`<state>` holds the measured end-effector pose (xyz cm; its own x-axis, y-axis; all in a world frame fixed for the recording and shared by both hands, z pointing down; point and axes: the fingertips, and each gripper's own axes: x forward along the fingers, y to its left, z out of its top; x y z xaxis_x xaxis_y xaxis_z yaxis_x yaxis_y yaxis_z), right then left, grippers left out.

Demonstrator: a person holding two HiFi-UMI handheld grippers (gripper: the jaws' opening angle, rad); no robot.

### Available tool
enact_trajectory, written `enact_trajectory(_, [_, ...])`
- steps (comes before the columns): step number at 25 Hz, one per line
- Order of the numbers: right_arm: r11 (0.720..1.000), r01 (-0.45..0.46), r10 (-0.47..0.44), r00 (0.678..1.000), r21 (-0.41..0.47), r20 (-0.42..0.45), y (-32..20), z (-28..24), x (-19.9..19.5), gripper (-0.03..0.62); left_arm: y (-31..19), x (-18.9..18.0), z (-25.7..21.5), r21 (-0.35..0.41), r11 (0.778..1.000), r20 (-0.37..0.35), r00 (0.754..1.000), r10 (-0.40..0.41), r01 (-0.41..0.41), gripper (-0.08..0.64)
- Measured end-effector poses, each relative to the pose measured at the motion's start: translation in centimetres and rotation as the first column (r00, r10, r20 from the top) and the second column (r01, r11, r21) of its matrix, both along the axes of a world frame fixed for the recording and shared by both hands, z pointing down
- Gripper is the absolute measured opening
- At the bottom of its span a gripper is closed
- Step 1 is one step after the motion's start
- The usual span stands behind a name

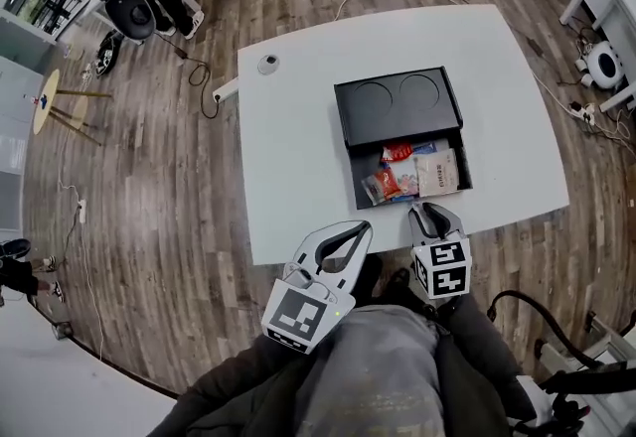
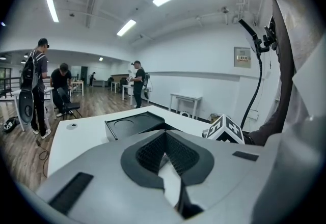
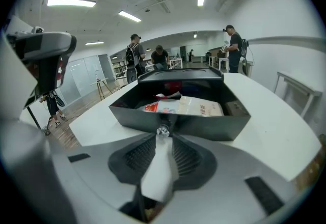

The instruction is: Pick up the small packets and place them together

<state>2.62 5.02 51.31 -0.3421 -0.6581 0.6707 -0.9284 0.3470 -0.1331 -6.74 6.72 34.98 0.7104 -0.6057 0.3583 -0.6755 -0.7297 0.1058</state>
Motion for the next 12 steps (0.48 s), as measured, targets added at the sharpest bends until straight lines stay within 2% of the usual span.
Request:
enact_trajectory(3, [0.999, 0.0, 0.0, 1.0, 0.032, 0.014, 0.7, -2.0, 0.8, 0.087, -0.6, 0.4, -0.7, 0.017, 1.0, -0.008, 1.0, 0.013, -0.013, 0.003])
enact_trajectory(5, [0.996, -0.005, 0.003, 1.0, 0.091, 0.029, 0.5, -4.5, 1.5, 0.087, -1.4, 1.0, -1.2, 0.039, 0.999, -0.02, 0.999, 0.028, -0.027, 0.003])
enact_trajectory(9, [0.976, -0.01, 0.006, 1.0, 0.218, 0.018, -1.8, -9.9, 2.3, 0.087, -3.4, 2.2, -2.7, 0.083, 0.995, -0.057, 0.997, 0.056, -0.051, 0.003])
enact_trajectory(12, [0.963, -0.002, 0.002, 1.0, 0.27, 0.0, -4.2, -12.1, 2.2, 0.087, -5.2, 2.6, -3.6, 0.114, 0.992, -0.084, 0.994, 0.07, -0.06, 0.003])
